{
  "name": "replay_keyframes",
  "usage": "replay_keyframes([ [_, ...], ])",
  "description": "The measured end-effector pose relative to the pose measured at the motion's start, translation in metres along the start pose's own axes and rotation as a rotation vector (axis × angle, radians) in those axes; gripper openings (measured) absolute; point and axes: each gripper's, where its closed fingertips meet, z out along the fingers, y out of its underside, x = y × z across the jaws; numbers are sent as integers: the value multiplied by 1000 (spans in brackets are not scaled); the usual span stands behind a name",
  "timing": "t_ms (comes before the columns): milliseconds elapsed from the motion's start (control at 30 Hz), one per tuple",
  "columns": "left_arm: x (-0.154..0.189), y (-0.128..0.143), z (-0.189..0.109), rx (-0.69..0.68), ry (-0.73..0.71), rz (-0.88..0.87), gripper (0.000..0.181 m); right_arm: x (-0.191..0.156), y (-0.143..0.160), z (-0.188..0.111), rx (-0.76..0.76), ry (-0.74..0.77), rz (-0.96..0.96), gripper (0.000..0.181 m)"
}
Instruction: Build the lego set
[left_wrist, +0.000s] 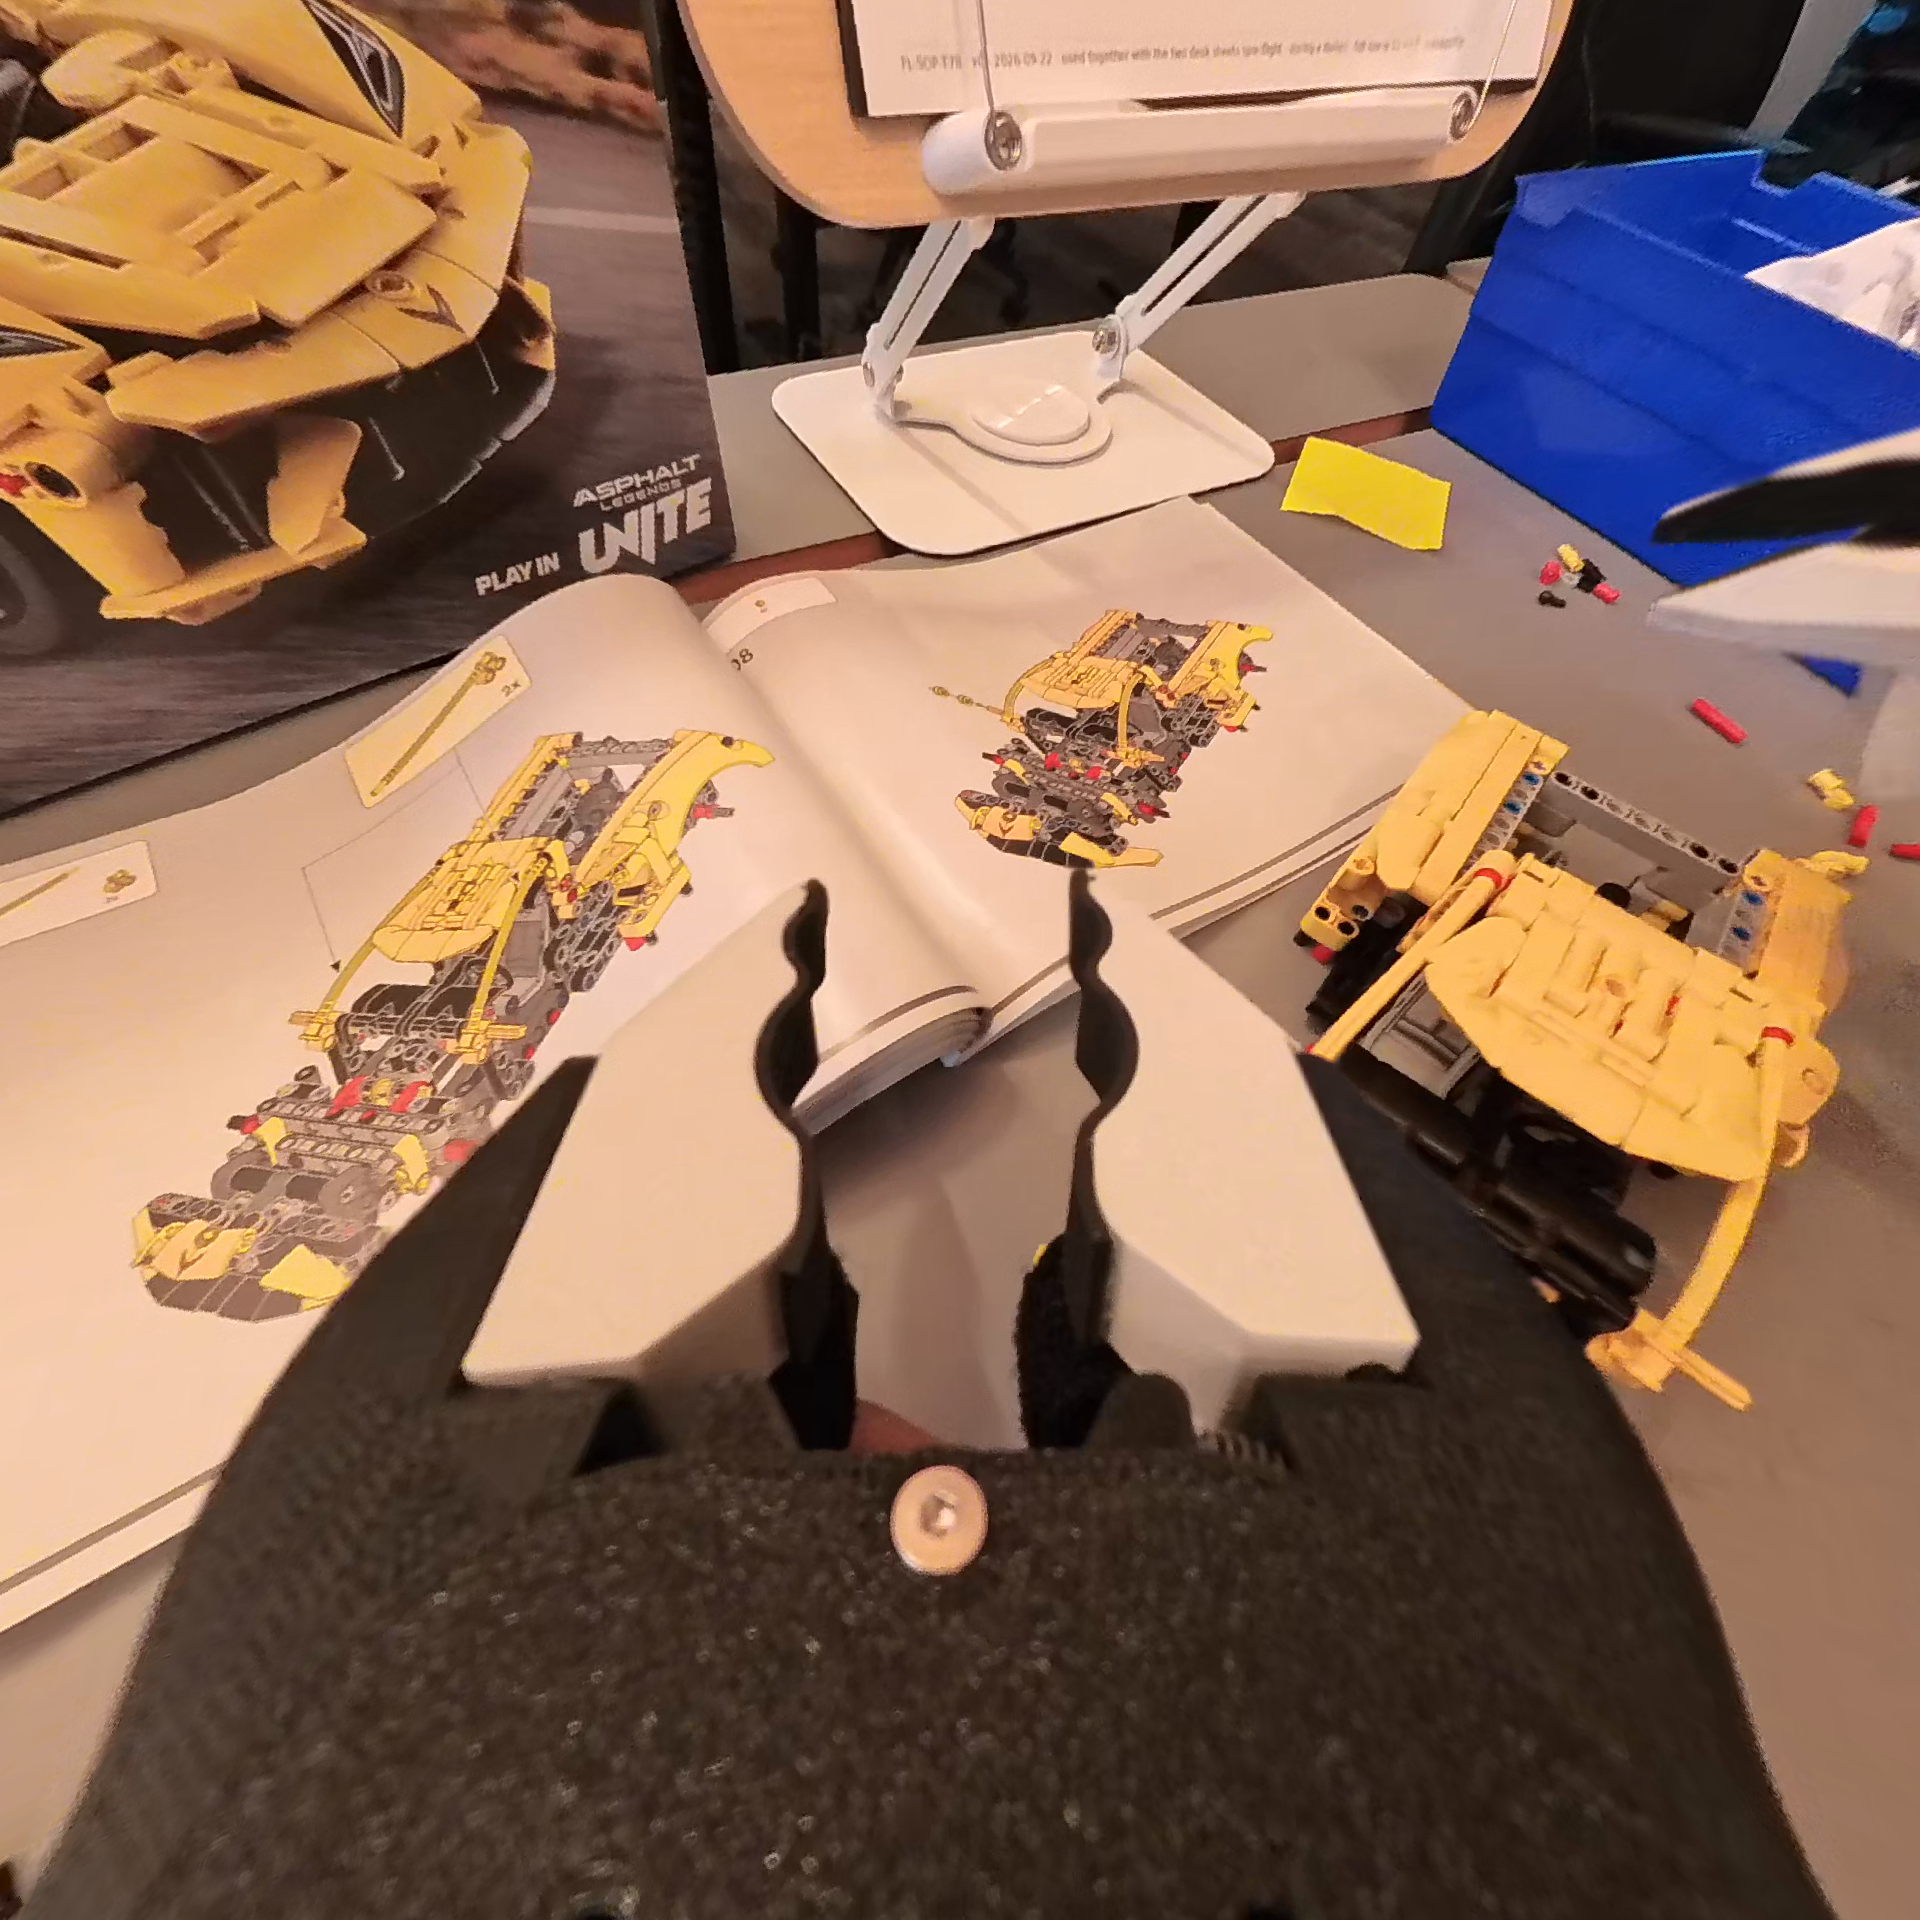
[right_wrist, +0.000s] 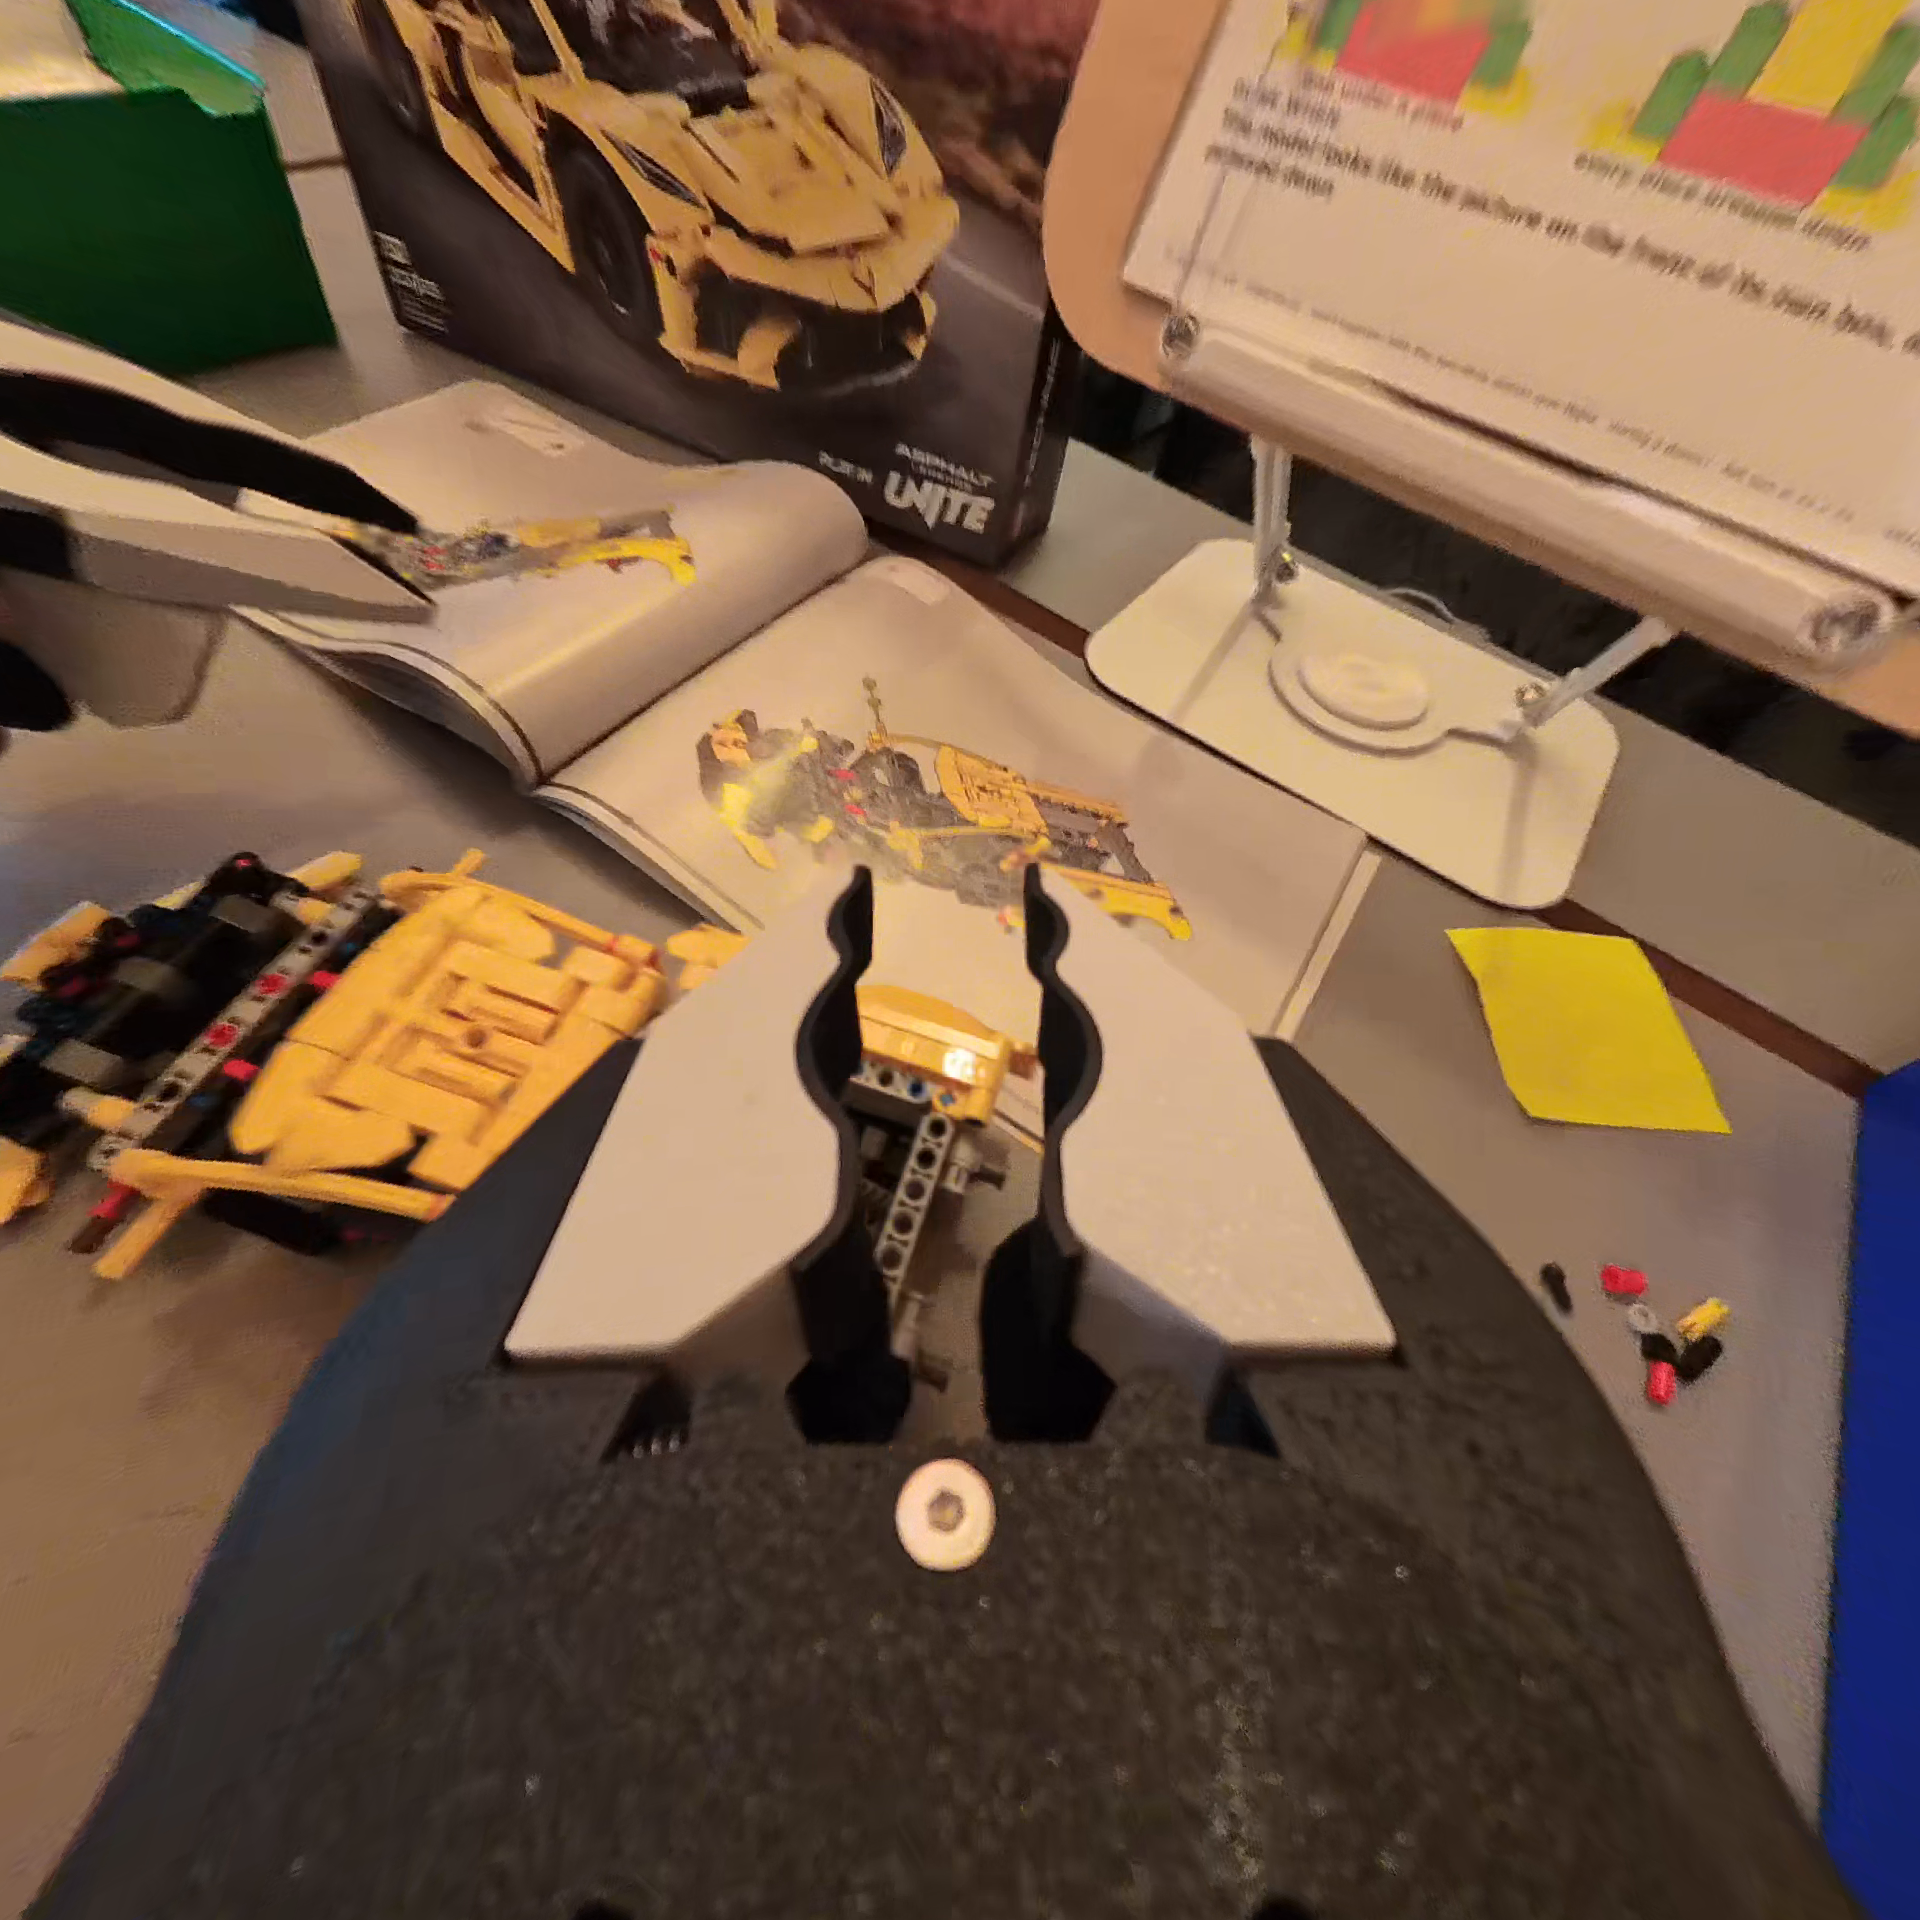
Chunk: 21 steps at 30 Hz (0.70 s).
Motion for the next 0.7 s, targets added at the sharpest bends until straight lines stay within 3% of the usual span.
replay_keyframes([
  [133,5,2,2,-8,26,-15,47,16,26,-15,11,108,-29,23],
  [300,14,4,3,-14,48,-7,47,4,7,-27,100,74,19,20],
  [700,17,10,6,-35,36,27,47,-3,9,-27,91,42,49,18],
])
